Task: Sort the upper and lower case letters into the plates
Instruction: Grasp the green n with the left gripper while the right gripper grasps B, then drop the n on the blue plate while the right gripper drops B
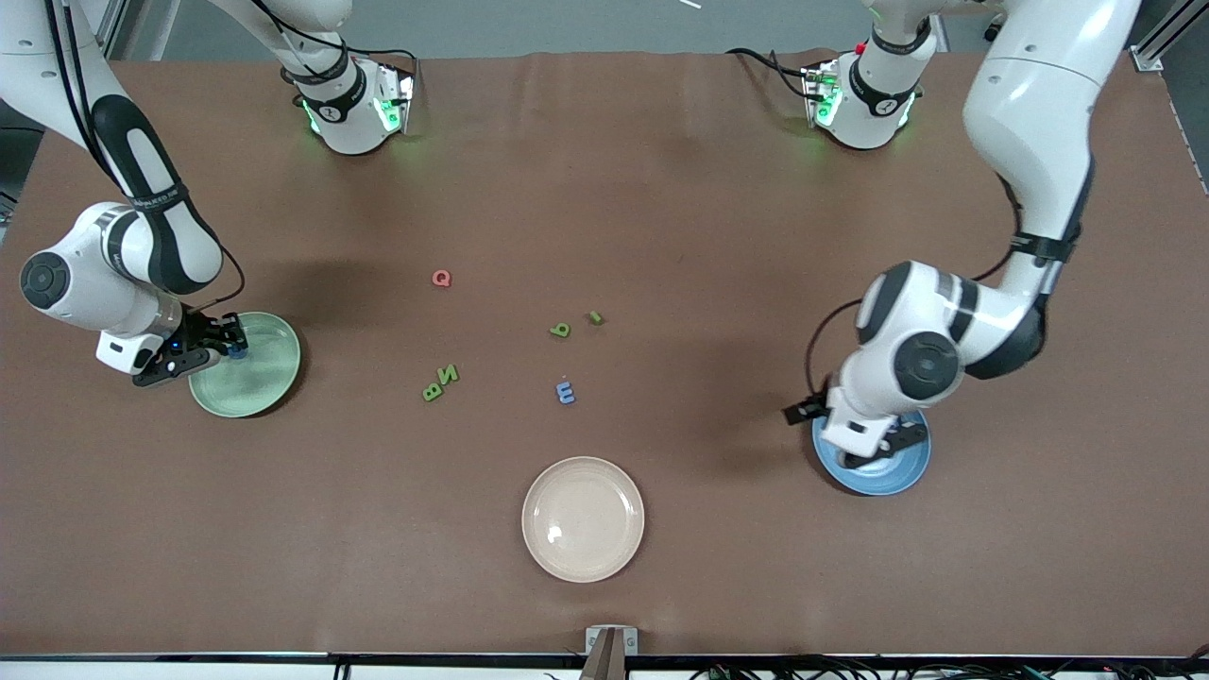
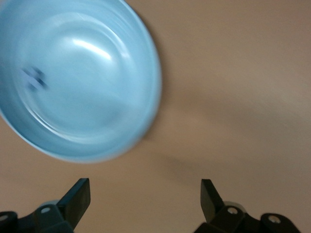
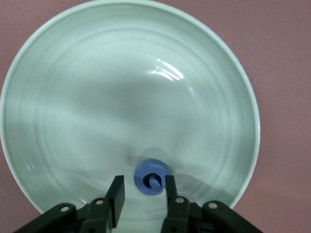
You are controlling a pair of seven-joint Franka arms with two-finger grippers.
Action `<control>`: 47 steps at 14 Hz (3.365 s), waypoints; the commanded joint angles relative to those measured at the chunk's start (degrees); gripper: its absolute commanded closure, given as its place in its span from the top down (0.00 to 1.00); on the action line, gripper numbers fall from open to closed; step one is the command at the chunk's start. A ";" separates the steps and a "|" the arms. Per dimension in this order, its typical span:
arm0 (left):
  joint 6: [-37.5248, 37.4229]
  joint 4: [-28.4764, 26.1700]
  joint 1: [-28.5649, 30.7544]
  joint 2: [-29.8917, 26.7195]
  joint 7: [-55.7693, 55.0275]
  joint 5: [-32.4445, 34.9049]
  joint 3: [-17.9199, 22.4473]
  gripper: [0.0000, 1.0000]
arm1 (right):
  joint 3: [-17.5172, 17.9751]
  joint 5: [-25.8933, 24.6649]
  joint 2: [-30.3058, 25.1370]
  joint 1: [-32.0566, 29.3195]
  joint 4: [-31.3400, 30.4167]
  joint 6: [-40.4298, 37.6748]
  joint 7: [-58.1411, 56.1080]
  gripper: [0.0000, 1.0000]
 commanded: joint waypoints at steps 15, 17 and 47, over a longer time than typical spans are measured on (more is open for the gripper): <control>16.47 -0.69 -28.17 6.85 -56.44 -0.35 0.21 0.77 | 1.62 1.61 -2.21 20.93 14.04 -13.39 52.52 0.89; 17.81 -0.69 -29.40 7.65 -58.98 -0.18 0.30 0.74 | 1.53 1.62 0.07 23.40 15.27 -13.22 64.62 0.94; -2.41 -0.52 6.16 -1.06 -15.25 3.59 0.92 0.03 | 1.18 3.02 13.79 36.07 18.88 -0.56 98.18 0.48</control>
